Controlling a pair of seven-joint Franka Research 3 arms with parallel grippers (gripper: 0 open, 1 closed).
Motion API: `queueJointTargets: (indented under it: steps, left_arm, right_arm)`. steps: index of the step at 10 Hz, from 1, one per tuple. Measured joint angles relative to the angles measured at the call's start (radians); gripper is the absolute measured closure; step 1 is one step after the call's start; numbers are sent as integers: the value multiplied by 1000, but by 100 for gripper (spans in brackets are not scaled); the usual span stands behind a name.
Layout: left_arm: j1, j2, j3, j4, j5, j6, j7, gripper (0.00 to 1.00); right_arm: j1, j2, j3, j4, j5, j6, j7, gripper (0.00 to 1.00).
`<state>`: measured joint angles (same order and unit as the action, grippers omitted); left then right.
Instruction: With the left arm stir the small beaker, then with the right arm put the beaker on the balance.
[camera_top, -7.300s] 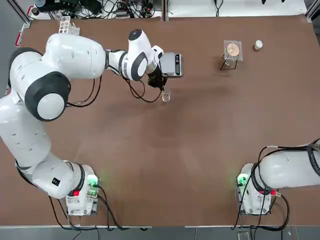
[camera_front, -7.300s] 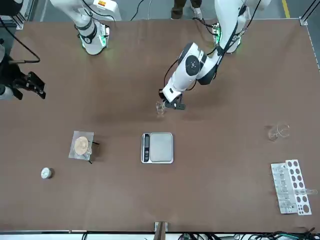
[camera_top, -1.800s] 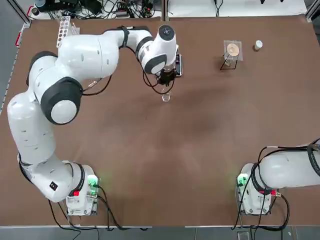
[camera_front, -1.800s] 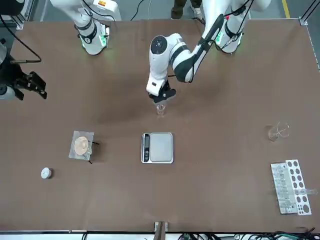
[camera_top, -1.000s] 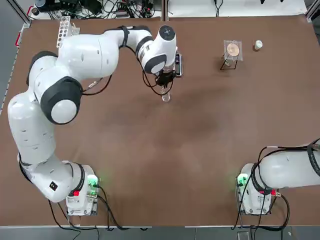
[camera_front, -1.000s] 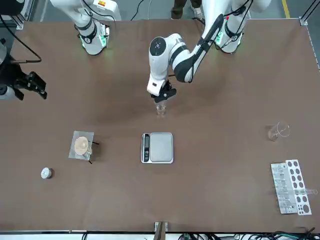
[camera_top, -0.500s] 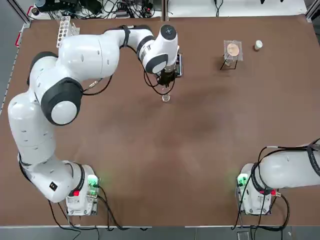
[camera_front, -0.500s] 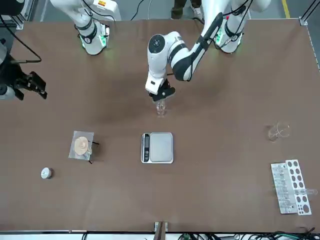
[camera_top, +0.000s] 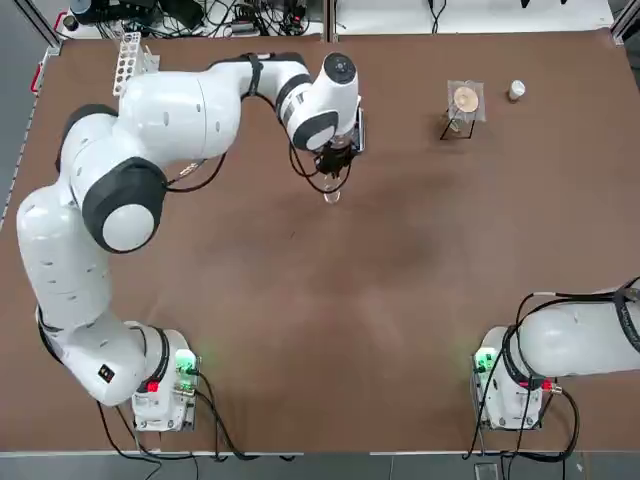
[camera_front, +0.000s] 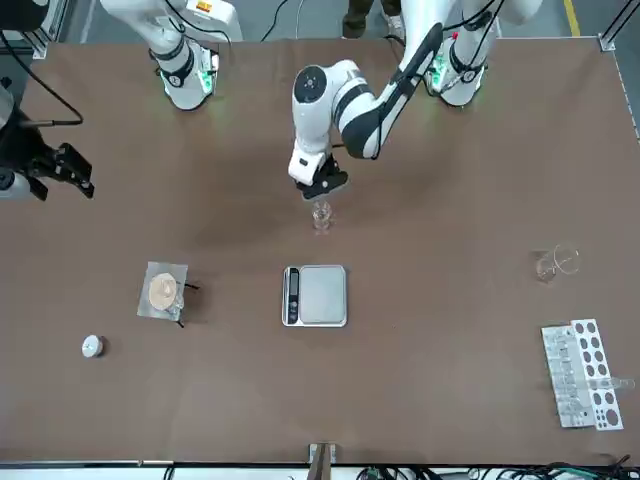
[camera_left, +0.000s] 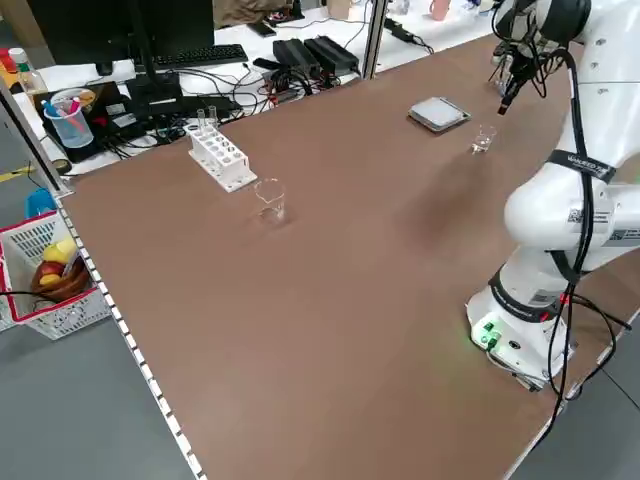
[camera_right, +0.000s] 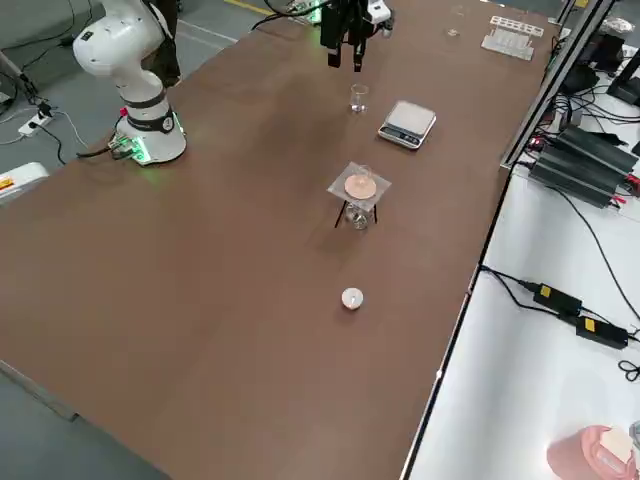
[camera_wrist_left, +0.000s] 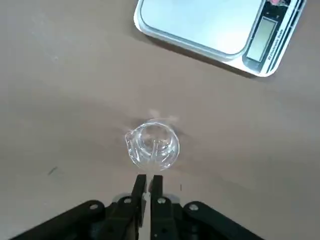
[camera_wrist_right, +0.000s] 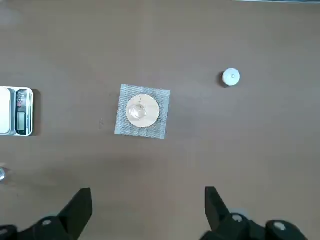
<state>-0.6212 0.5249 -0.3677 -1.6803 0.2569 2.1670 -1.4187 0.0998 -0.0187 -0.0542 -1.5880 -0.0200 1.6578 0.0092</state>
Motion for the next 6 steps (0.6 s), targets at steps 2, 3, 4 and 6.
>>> queueJointTargets:
  steps: [2,3,4,6]
  left_arm:
    - [5,0,2,1,0,-12,1,93]
    - [7,0,3,5,0,-12,1,93]
    - [9,0,5,12,0,-12,0,93]
    - [11,1,6,24,0,-12,-2,93]
  right_arm:
    - [0,0,0,0,0,0,0,0]
    - [0,0,0,0,0,0,0,0]
    - [0,0,0,0,0,0,0,0]
    - [0,0,0,0,0,0,0,0]
